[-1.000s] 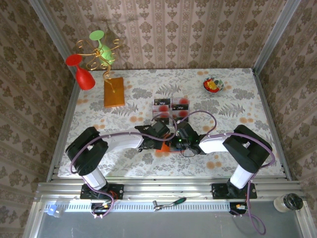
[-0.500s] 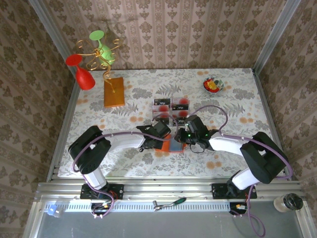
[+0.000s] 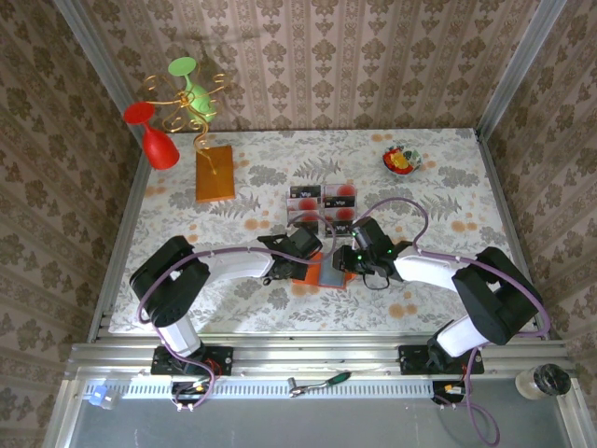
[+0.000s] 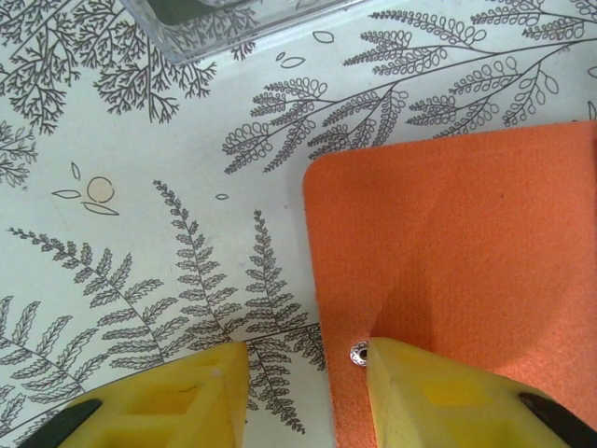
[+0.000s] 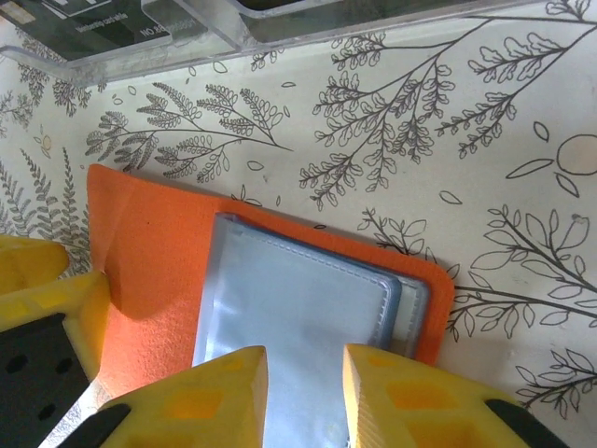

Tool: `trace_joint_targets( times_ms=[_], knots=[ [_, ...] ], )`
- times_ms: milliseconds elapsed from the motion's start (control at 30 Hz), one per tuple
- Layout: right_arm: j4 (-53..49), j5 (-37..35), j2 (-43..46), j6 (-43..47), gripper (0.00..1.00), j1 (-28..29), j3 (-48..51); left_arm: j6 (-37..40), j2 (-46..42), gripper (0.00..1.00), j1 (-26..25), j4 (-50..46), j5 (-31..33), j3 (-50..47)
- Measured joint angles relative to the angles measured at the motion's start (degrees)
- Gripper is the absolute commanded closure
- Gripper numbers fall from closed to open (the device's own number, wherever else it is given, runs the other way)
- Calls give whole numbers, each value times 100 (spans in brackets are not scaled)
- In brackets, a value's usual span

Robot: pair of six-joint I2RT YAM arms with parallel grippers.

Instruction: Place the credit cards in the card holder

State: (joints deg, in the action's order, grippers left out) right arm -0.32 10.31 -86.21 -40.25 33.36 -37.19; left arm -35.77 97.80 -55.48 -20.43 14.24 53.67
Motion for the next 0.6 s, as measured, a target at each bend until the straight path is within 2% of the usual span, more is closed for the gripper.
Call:
trace_joint_targets(
  times_ms=[333, 600],
  knots=[
    [-103, -15, -229, 157, 72, 0, -122, 68, -2, 57, -17, -280, -44, 201],
    [-48, 31, -269, 155, 74, 0, -136, 201, 37, 57, -186, -695, 129, 802]
  ],
)
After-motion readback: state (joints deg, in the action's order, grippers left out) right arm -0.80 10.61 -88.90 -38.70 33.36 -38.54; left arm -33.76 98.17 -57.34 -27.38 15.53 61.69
